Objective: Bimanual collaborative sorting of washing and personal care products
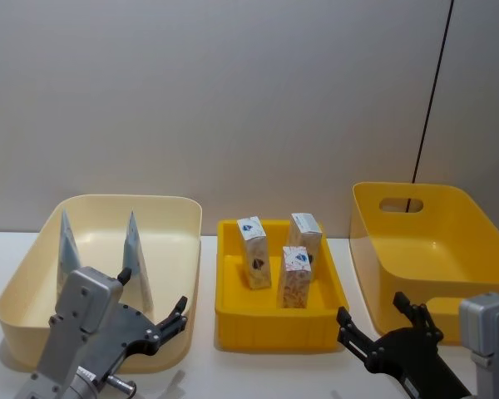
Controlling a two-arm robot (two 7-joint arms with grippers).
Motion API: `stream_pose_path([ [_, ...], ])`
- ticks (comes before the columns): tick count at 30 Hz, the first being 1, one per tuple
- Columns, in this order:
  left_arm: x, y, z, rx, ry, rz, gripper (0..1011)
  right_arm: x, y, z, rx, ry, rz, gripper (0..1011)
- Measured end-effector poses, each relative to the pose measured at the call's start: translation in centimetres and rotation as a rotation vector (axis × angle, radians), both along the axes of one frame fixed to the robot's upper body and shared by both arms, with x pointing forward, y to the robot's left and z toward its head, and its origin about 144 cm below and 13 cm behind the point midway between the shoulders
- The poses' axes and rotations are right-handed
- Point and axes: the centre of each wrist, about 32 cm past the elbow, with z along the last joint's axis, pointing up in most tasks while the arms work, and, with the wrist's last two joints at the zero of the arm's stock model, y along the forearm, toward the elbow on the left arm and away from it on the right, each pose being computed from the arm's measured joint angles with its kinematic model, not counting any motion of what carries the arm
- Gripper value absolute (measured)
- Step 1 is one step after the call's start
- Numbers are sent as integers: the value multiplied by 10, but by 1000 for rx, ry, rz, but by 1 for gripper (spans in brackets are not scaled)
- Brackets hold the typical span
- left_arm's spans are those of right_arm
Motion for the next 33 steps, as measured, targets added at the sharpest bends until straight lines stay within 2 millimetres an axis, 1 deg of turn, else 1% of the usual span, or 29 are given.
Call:
stream_pose_path([
  [33, 0, 0, 0, 0, 0, 0, 1002, 0, 0, 0, 0, 0, 0, 1001],
])
